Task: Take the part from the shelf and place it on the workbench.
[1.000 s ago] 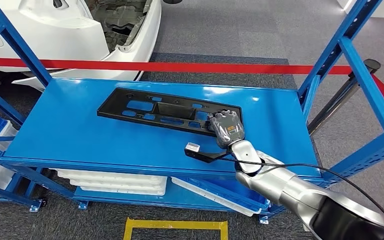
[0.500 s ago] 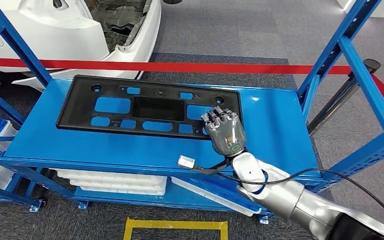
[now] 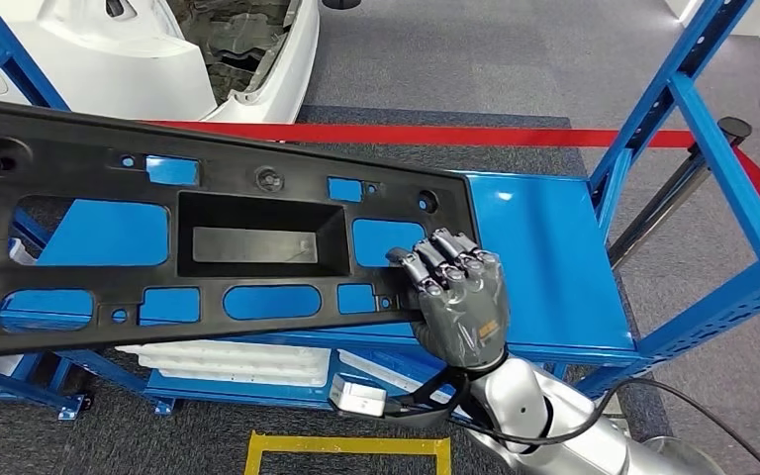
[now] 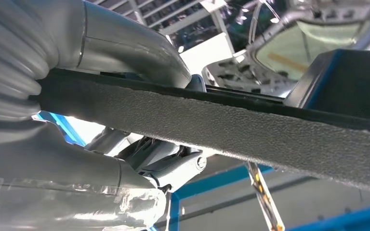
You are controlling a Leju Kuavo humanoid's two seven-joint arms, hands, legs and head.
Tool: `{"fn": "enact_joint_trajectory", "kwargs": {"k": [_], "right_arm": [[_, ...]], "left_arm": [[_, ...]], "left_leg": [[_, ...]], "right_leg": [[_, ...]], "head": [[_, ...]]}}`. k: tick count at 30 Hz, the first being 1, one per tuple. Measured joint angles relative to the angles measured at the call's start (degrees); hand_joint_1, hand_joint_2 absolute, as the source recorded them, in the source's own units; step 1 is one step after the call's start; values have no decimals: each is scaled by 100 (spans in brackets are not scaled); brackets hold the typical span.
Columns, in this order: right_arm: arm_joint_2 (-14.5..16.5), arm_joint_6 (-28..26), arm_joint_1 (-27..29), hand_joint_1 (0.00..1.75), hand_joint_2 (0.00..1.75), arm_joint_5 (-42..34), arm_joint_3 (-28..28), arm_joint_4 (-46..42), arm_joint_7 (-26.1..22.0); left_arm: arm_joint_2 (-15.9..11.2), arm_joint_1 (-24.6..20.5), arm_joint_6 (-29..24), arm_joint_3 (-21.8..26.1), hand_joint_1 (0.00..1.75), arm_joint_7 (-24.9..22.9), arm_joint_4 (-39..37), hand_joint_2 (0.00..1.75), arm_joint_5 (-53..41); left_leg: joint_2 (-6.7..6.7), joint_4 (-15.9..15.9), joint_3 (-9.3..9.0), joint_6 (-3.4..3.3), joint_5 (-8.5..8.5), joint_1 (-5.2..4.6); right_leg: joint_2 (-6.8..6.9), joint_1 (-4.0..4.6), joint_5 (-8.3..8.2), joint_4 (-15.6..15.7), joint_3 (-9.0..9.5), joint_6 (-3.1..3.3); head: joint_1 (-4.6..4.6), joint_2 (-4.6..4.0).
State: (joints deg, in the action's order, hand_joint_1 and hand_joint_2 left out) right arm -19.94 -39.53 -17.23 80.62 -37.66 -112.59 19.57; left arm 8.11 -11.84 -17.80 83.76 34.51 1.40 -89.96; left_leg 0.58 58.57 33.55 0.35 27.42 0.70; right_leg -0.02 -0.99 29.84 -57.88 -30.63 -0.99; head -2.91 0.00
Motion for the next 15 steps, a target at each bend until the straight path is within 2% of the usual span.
{"fn": "enact_joint_trajectory", "kwargs": {"k": [15], "right_arm": [[103, 5, 171, 175, 175, 9, -139, -1166, 87]], "left_arm": [[59, 2, 90, 2, 0, 73, 2, 0, -2]], "left_leg": [[-1, -1, -1, 0, 0, 0]], "right_leg": [[-1, 0, 1, 0, 0, 2]], "head": [[1, 0]]}}
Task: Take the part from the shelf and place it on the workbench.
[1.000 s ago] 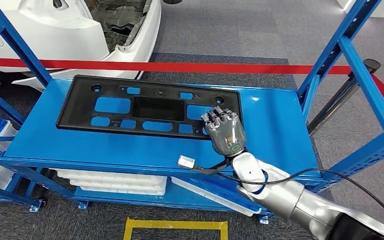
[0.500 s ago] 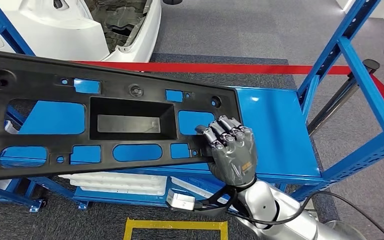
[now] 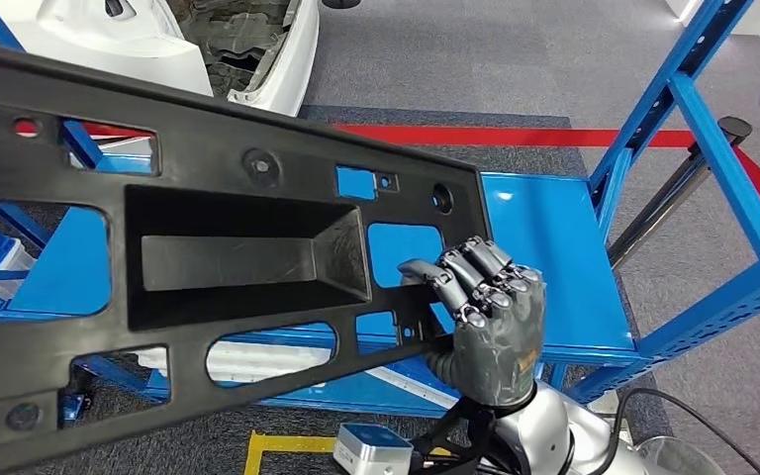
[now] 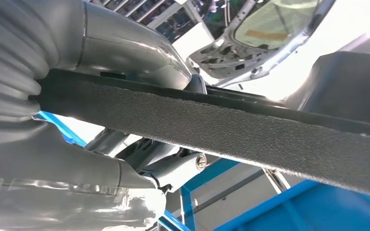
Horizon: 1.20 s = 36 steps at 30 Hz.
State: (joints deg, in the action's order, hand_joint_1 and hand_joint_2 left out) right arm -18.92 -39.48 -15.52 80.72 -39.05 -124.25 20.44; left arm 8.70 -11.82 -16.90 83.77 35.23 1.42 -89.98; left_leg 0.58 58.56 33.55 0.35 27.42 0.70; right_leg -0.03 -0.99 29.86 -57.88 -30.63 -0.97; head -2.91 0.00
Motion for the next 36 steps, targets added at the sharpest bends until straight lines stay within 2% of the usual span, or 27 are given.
{"fn": "enact_joint_trajectory", "kwargs": {"k": [7, 11, 22, 36], "right_arm": [[93, 3, 123, 175, 175, -2, -139, -62, -89], [140, 3, 228, 175, 175, -15, -157, -62, -215], [272, 5, 395, 175, 175, -138, -141, -50, -751], [434, 5, 610, 175, 175, -234, 23, -23, -971]], "left_arm": [[13, -4, 109, -4, 0, 69, 0, 0, -1], [13, -6, 176, -8, 0, 100, 2, 175, 1], [13, -6, 448, -8, 0, 208, 3, 175, 2], [22, -1, -66, -3, 0, 25, 4, 175, 105]], "left_leg": [[0, -1, 0, 0, 0, 0], [0, -1, 0, 0, 0, 0], [0, -4, -1, 2, 2, 0], [0, -5, -1, 3, 2, 0]], "right_leg": [[0, 0, 2, 0, 0, 3], [0, 0, 3, 0, 0, 4], [0, 0, 4, 0, 0, 5], [1, 0, 7, 0, 0, 9]], "head": [[0, 0], [-1, 0], [0, 0], [-1, 0]]}}
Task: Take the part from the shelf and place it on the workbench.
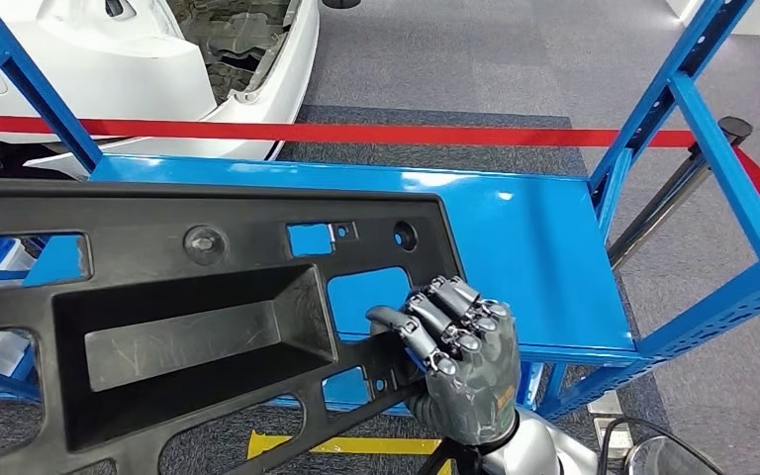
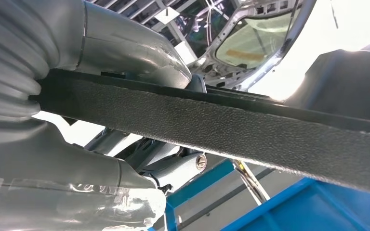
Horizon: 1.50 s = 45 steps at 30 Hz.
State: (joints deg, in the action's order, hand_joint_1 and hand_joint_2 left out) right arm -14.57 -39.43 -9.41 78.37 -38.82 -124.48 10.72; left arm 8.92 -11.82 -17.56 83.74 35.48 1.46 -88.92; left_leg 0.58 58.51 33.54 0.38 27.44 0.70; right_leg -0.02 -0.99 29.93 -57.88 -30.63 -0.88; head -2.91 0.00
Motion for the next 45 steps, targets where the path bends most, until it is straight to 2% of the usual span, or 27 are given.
{"fn": "enact_joint_trajectory", "kwargs": {"k": [20, 26, 29, 32, 34, 36, 38, 39, 41, 45], "right_arm": [[80, -1, 141, 175, 175, -69, 183, 7, -58], [113, 0, 158, 175, 175, -91, 192, 9, -87], [131, 0, 191, 175, 175, -106, 214, 11, -114], [153, 0, 211, 175, 175, -119, 252, 11, -134], [162, -1, 219, 175, 175, -128, 275, 11, -140], [164, -1, 234, 175, 175, -152, 293, 11, -152], [166, -1, 264, 175, 175, -187, 308, 13, -167], [165, 0, 283, 175, 175, -204, 316, 16, -176], [164, 0, 308, 175, 175, -222, 332, 22, -189], [163, 0, 312, 175, 175, -227, 335, 24, -193]], "left_arm": [[39, 16, -148, 1, 0, -66, 0, 175, -38], [39, 17, -164, 1, 0, -73, 0, 175, -57], [39, 16, -192, 1, 0, -100, 0, 175, -86], [39, 16, -211, 1, 0, -116, 0, 175, -101], [42, 13, -215, 1, 0, -119, 0, 175, -103], [49, 11, -216, 1, 0, -119, 0, 175, -105], [57, 13, -218, 1, 0, -119, 0, 175, -106], [61, 15, -222, 1, 0, -119, 0, 175, -105], [63, 17, -230, 1, 0, -119, 0, 175, -105], [63, 17, -233, 1, 0, -119, 0, 175, -106]], "left_leg": [[0, -1, 0, 0, 0, 0], [1, 14, 2, -5, 9, -34], [1, 27, 4, -24, 21, -52], [2, 31, 2, -54, 29, -71], [-7, -41, -36, -93, -9, -31], [-26, -119, -78, -133, -51, 15], [-36, -125, -79, -144, -59, 17], [-38, -118, -75, -142, -56, 18], [-38, -106, -71, -135, -52, 24], [-37, -102, -71, -131, -49, 27]], "right_leg": [[0, 0, 1, 0, 0, 1], [0, -12, -1, 7, 1, -3], [1, -30, 0, 8, 2, -17], [1, -48, -8, 26, 15, -57], [1, -52, 30, -2, 25, -84], [2, -50, 286, -384, -129, -101], [3, -50, 665, -1157, -497, -120], [3, -53, 763, -1476, -662, -129], [4, -58, 763, -1736, -809, -138], [4, -60, 705, -1715, -808, -139]], "head": [[1, 0], [2, 0], [2, 0], [3, 0], [1, 0], [-30, 0], [-64, 0], [-72, 0], [-79, 0], [-83, 0]]}}
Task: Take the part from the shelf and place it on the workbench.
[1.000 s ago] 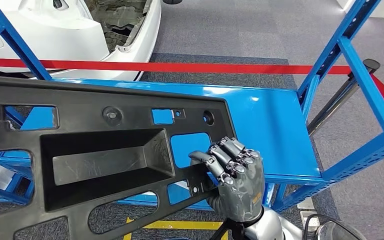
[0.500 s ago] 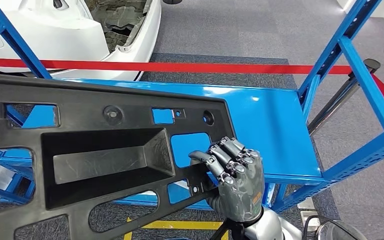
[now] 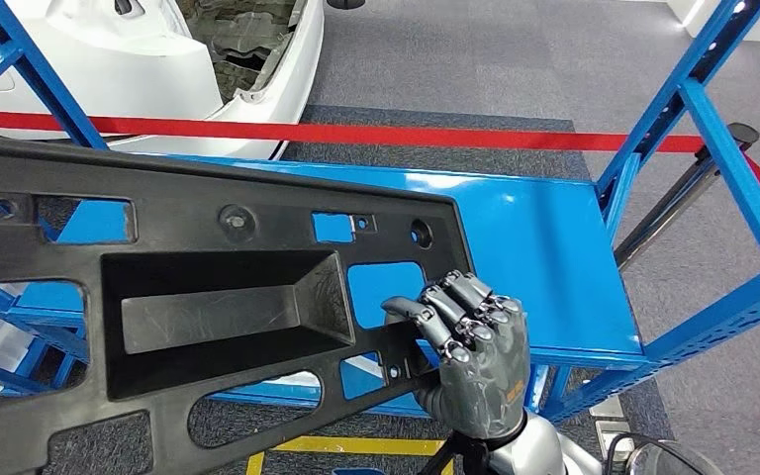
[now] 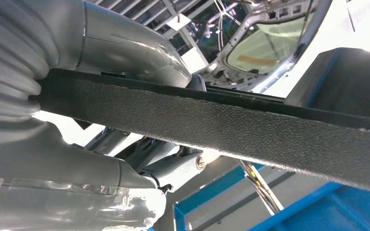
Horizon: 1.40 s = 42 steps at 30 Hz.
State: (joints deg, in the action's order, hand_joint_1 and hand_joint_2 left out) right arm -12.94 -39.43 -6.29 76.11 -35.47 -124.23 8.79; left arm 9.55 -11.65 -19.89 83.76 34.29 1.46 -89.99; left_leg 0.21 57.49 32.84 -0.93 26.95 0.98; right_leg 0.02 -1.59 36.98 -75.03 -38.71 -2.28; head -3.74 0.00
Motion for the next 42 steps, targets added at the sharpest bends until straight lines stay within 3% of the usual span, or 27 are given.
{"fn": "enact_joint_trajectory", "kwargs": {"k": [11, 13, 16, 17, 19, 21, 23, 24, 25, 28, 29, 30, 31, 33, 35, 38, 39, 40, 42], "right_arm": [[0, 0, 0, 175, 175, -2, 0, 4, -3], [1, 0, -1, 175, 175, -9, 1, 9, -7], [2, 0, 0, 175, 175, -39, 9, 19, -21], [3, 0, 8, 175, 175, -54, 17, 25, -36], [7, -1, 36, 175, 175, -87, 38, 37, -72], [24, -1, 72, 175, 175, -172, 72, 60, -149], [53, 0, 97, 175, 175, -334, 105, 121, -280], [65, -1, 107, 175, 175, -404, 116, 155, -333], [75, -1, 107, 175, 175, -458, 125, 179, -378], [83, -1, 111, 175, 175, -517, 131, 220, -416], [83, -1, 113, 175, 175, -536, 131, 235, -420], [84, -1, 113, 175, 175, -554, 131, 251, -422], [85, -1, 111, 175, 175, -569, 131, 268, -426], [90, -1, 100, 175, 175, -587, 131, 299, -433], [96, -2, 94, 175, 175, -590, 131, 321, -436], [105, -1, 91, 175, 175, -591, 131, 351, -436], [109, -1, 89, 175, 175, -592, 131, 364, -435], [113, -1, 89, 175, 175, -592, 131, 375, -435], [123, 0, 94, 175, 175, -592, 131, 396, -434]], "left_arm": [[0, 0, 0, 0, 0, 0, 0, 175, 0], [2, 0, 0, 0, 0, 0, 0, 175, 0], [7, -1, -9, 0, 0, -1, 0, 175, 1], [8, -2, -18, 0, 0, -1, 0, 175, 1], [8, -3, -30, 0, 0, -3, 0, 175, 1], [9, 2, -35, 0, 0, -11, 0, 175, 0], [5, 10, -44, 1, 0, -22, -2, 175, 1], [5, 14, -50, 1, 0, -26, -3, 175, 1], [4, 16, -57, 2, 0, -26, -4, 175, 2], [7, 20, -66, 2, 0, -26, -4, 175, 2], [7, 23, -66, 2, 0, -26, -4, 175, 2], [7, 26, -67, 2, 0, -26, -4, 175, 2], [7, 29, -67, 2, 0, -26, -4, 175, 2], [7, 32, -68, 2, 0, -26, -4, 175, 2], [5, 32, -69, 2, 0, -24, -4, 175, 1], [4, 40, -70, 2, 0, -20, -4, 175, 1], [4, 45, -70, 2, 0, -20, -4, 175, 2], [4, 52, -70, 2, 0, -19, -4, 175, 2], [4, 61, -70, 2, 0, -19, -4, 175, 2]], "left_leg": [[1, 5, 0, 5, 3, 3], [4, 16, 0, 13, 7, 11], [18, 81, 11, 88, 44, 30], [27, 114, 26, 138, 54, 25], [39, 143, 47, 222, 43, 8], [32, 776, 252, 291, 456, 1], [-13, 698, 14, 144, 608, -94], [-32, 421, -161, 28, 467, -140], [-54, -49, -355, -76, 240, -169], [-74, -39, -122, -124, 68, -149], [-77, -4, -37, -117, 33, -147], [-80, 39, 50, -106, 3, -143], [-82, 88, 135, -88, -22, -135], [-82, 197, 282, -43, -60, -114], [-75, 281, 371, 26, -106, -115], [-59, 311, 420, 132, -205, -123], [-53, 352, 453, 168, -158, -114], [-48, 466, 504, 206, -13, -104], [-44, 1007, 671, 275, 537, -81]], "right_leg": [[0, -3, -74, 87, 38, -1], [0, -10, -213, 289, 130, -1], [-11, -32, -595, 1172, 530, -19], [-28, -33, -690, 1417, 627, -1], [-61, -10, -727, 1504, 633, 65], [-27, 39, -832, 1503, 524, 221], [38, 120, -993, 1495, 364, 288], [43, 158, -979, 1441, 288, 253], [40, 163, -859, 1303, 216, 199], [23, 120, -138, 386, -44, 97], [23, 103, -30, 129, -69, 72], [24, 85, -48, 41, -10, 49], [25, 66, -169, 166, 151, 30], [28, 32, -415, 860, 650, -3], [8, 52, -446, 1416, 970, 50], [-16, 78, -469, 1539, 961, 200], [-9, 73, -518, 1545, 920, 249], [1, 67, -576, 1555, 865, 300], [14, 65, -704, 1561, 706, 360]], "head": [[-2, 0], [-2, 0], [-10, 0], [-13, 0], [2, 0], [69, 0], [125, 0], [127, 0], [116, 0], [66, 0], [57, 0], [53, 0], [49, 0], [42, 0], [30, 0], [40, 0], [54, 0], [69, 0], [120, 0]]}}
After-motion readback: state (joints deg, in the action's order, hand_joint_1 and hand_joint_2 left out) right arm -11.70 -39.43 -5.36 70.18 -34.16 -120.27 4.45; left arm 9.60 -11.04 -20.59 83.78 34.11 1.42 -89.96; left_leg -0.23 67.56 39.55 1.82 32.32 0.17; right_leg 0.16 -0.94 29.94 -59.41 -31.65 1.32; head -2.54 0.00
